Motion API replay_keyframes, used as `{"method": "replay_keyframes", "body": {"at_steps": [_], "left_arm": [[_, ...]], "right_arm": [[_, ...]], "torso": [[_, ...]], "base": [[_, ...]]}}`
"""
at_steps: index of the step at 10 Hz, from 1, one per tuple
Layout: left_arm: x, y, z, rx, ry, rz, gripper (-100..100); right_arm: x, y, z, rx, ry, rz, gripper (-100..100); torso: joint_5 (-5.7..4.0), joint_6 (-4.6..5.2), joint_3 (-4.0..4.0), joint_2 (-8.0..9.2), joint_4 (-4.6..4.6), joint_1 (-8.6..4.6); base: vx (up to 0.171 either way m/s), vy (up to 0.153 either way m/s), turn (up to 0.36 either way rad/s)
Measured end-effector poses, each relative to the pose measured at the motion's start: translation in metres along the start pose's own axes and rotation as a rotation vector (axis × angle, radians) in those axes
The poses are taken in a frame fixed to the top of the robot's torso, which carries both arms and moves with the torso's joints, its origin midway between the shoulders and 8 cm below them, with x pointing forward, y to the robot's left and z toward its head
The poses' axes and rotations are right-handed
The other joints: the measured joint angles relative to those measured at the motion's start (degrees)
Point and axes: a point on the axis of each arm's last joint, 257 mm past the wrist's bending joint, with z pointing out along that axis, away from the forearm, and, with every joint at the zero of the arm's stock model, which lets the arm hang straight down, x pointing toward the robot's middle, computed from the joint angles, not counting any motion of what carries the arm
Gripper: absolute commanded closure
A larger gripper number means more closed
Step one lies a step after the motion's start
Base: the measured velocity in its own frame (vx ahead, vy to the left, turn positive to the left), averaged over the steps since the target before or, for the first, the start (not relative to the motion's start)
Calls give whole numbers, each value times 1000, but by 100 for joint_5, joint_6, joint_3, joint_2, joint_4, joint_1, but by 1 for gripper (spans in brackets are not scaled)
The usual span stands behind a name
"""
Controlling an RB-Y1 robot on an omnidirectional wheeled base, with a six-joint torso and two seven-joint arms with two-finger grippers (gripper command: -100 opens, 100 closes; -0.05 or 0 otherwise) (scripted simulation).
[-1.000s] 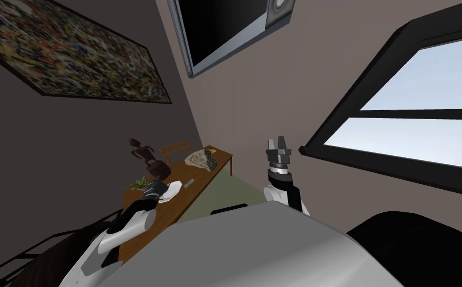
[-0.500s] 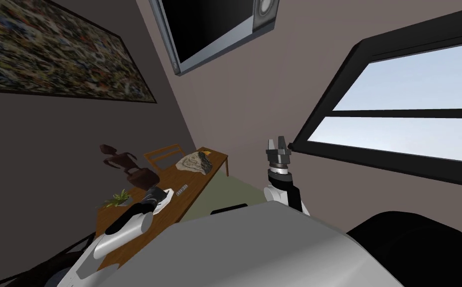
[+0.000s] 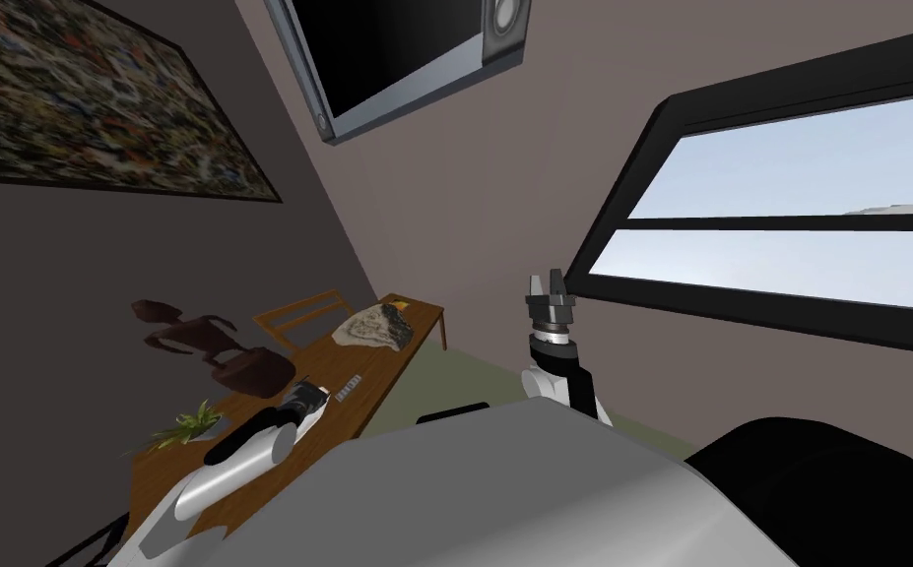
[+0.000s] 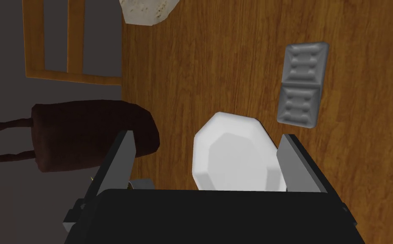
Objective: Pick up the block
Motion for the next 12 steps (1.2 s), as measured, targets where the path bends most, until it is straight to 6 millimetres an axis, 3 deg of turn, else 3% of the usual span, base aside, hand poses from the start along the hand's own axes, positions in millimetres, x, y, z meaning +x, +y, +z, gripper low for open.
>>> {"method": "replay_keyframes", "body": {"at_steps": [5,9,12], "left_arm": [[-55,46,5,-171,-122,-121,-100],[-78,71,-1,-262,-188,-182,-100],[-101,102,-5,-354,-261,-251,-100]], "right_arm": [[0,0,0,0,0,0,0],[0,0,0,0,0,0,0],[0,0,0,0,0,0,0]], "torso": [[1,3,-2,-4,-1,4],[0,-1,0,0,0,-1],[2,2,-3,-6,-1,8]], "base": [[25,34,-176],[16,29,-139],[26,48,-160]]}}
